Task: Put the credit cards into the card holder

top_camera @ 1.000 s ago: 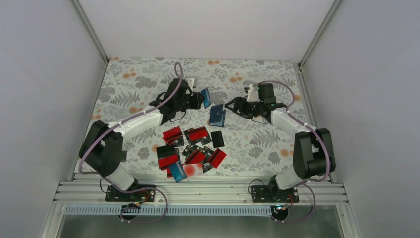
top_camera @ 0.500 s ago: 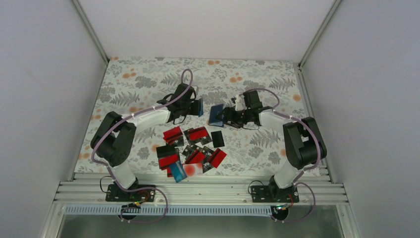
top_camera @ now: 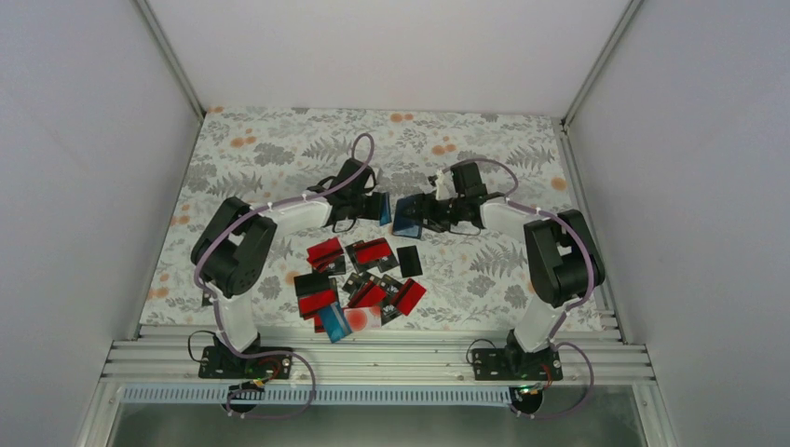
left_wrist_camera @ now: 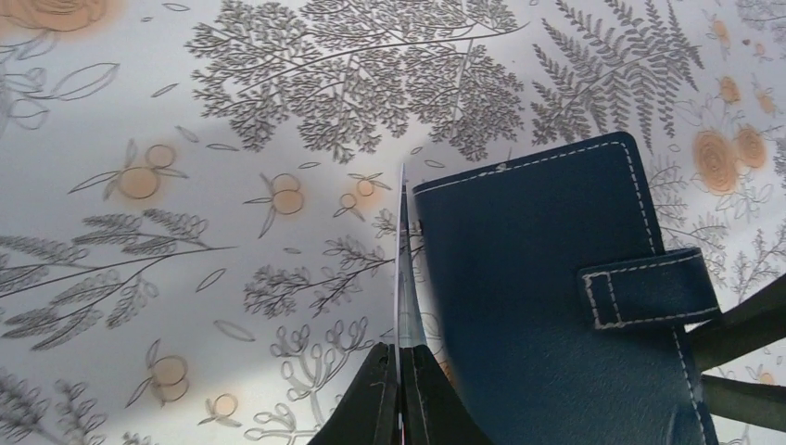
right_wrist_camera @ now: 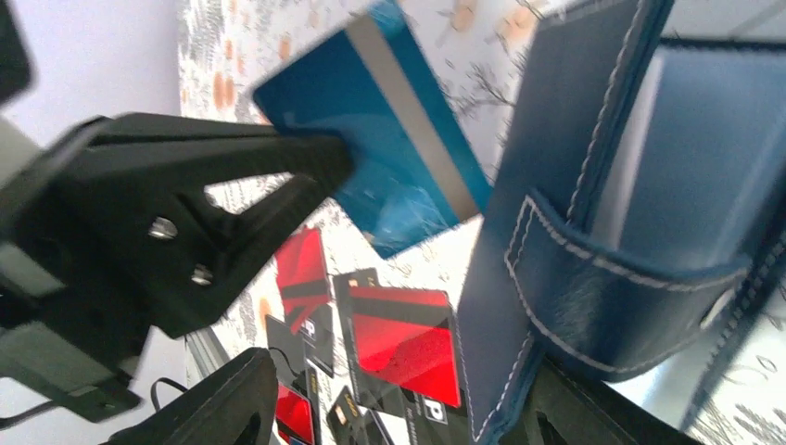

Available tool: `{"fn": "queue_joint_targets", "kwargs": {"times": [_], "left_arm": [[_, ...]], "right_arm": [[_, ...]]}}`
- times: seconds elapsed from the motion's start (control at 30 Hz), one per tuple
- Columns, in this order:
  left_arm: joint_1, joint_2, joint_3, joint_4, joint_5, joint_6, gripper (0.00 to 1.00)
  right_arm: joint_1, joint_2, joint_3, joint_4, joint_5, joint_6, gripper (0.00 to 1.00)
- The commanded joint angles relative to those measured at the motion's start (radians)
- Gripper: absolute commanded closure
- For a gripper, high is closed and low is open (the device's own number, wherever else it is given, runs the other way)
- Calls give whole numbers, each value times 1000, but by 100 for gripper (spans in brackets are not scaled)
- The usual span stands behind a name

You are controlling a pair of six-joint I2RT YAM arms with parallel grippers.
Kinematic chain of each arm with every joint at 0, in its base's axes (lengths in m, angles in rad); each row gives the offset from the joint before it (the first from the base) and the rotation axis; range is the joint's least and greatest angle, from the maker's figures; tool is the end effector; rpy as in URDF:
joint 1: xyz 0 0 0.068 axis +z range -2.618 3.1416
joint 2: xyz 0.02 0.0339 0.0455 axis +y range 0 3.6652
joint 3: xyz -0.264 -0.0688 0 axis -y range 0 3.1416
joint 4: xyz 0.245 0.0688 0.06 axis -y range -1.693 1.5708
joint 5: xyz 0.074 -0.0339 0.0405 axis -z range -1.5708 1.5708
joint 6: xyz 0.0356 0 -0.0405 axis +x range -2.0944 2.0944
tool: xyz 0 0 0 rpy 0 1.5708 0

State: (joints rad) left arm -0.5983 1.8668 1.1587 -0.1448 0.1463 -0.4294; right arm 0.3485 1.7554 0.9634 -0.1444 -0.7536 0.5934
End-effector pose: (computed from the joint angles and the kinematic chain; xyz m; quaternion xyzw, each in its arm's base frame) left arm 0.3226 -0.2262 0.1700 0.1043 0.9283 -0.2318 0.2715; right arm 0.3136 0.1399 0.1603 -0.0060 0.8909 0.4431 0.0998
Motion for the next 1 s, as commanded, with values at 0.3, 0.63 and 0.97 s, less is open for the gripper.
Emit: {"fn": "queue_joint_targets", "kwargs": {"times": [0.3,0.63,0.97], "left_arm": [[-8,89,20,57,151,-17,98],[-2,113,17,78,186,-12,98],[4,-37,-61,-60,83,11,98]], "right_arm": [[37,77,167,-18,-26,-39,34],[73,190,245,-28,-37,-47,35],[73,273,299,-52,-27,-79,35]]}}
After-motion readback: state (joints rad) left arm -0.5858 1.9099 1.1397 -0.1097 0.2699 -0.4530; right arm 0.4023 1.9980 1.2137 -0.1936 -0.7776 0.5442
